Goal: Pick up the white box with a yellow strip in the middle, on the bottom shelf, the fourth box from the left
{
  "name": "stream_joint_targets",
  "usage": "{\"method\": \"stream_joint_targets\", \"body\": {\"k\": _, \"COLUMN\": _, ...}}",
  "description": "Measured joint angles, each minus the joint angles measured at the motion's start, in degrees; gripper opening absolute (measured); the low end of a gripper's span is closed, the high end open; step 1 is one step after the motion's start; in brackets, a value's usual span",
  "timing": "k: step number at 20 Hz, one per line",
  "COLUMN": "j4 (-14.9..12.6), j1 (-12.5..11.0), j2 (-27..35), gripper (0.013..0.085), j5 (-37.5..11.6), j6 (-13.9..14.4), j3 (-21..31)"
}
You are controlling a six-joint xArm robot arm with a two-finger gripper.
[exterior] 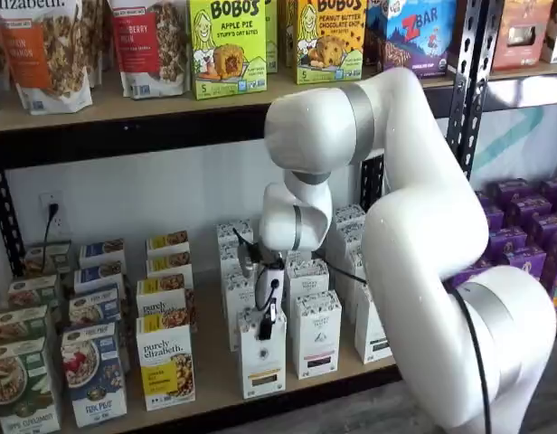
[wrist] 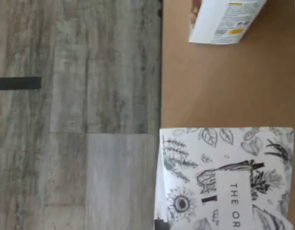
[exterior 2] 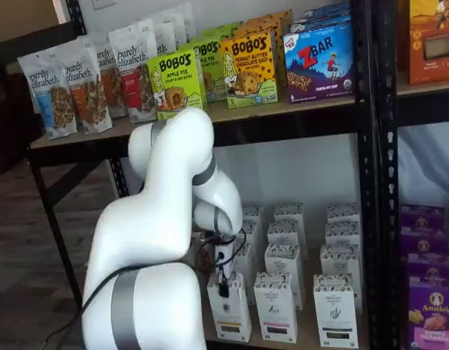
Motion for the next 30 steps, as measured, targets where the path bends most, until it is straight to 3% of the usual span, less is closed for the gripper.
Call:
{"method": "stream_joint_targets", "body": {"k": 11, "j4": 2.76, "j1": 1.79, "j2": -9.52, "gripper": 0.0450, "j5": -5.12, "j6": -1.77, "j3": 15.79}}
{"method": "stream_joint_targets", "body": {"k": 16, "j4": 2.44, "j1": 2.79, "j2": -14.24, "gripper": 0.0450, "j5": -7.19, "j6": -0.82, "j3": 22.84}}
{"method": "stream_joint_targets", "body": {"k": 23, "j4": -0.52, "j1": 3.91, "j2": -22.08, "gripper": 0.0450, "j5": -8.32, "j6": 2.94, "j3": 32.09}}
{"method": "stream_joint_targets", "body": {"k": 30, "j4": -7.85, "j1": 4.53, "j2": -30.13, "gripper": 0.0450, "j5": -7.20, "j6": 10.63, "j3": 39.29}}
